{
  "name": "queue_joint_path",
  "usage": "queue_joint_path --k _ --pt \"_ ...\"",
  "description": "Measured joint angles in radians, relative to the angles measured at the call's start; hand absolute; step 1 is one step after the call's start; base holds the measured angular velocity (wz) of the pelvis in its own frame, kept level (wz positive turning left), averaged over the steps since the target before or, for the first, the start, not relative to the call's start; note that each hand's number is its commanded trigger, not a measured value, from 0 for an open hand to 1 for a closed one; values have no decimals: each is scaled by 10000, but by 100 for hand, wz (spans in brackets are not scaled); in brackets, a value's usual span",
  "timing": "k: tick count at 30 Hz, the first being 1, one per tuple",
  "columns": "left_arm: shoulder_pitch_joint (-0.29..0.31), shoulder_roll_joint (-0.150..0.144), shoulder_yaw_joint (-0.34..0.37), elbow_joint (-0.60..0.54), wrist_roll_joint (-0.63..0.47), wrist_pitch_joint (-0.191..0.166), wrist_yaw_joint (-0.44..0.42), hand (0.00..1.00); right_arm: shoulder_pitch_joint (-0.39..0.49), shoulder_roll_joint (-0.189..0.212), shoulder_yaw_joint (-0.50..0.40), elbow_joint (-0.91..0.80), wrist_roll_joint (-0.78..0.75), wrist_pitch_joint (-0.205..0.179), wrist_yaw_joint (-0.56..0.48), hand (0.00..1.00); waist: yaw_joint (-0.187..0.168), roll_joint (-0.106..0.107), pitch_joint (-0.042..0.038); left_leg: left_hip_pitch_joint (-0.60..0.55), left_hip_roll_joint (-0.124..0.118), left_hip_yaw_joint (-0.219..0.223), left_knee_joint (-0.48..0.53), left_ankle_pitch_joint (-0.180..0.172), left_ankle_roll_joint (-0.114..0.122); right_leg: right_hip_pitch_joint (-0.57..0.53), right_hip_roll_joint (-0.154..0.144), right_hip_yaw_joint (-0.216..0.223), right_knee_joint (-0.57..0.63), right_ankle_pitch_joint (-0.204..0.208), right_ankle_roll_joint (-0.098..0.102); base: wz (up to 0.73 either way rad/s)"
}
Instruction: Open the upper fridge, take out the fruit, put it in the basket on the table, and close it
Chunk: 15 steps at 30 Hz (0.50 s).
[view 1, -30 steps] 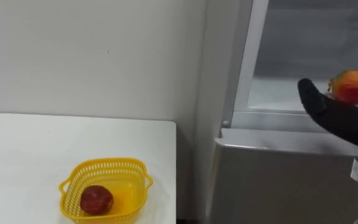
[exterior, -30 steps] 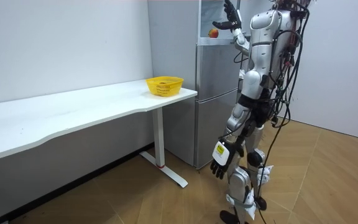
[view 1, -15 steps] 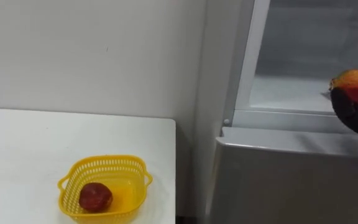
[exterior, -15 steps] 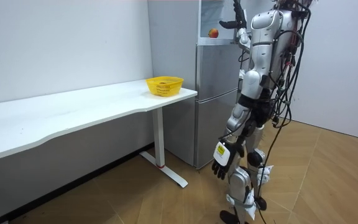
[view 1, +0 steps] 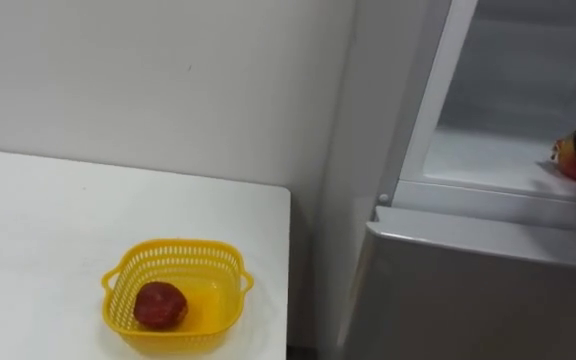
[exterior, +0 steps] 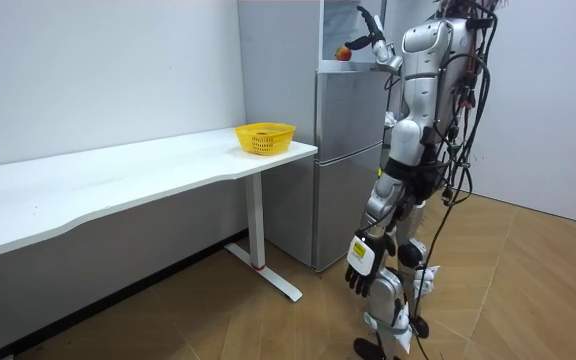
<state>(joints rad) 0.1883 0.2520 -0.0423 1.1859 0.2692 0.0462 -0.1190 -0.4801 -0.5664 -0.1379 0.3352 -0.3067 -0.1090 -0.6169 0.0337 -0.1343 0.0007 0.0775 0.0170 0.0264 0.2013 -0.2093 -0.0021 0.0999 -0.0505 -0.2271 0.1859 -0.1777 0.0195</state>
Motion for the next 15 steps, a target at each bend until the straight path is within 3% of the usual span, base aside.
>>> queue_joint_path --k 7,15 --pt "1 12 3 -185 61 38 43 0 -41 -26 2 343 -34 45 290 0 -11 11 -24 -169 0 -6 57 1 -1 -152 -9 -13 50 15 -25 0" --pt "42 92 1 -593 71 190 50 0 -540 -293 18 1530 187 407 895 0 -87 64 -49 -301 -1 -42 59 2 -3 -193 -17 -89 21 15 -24 0"
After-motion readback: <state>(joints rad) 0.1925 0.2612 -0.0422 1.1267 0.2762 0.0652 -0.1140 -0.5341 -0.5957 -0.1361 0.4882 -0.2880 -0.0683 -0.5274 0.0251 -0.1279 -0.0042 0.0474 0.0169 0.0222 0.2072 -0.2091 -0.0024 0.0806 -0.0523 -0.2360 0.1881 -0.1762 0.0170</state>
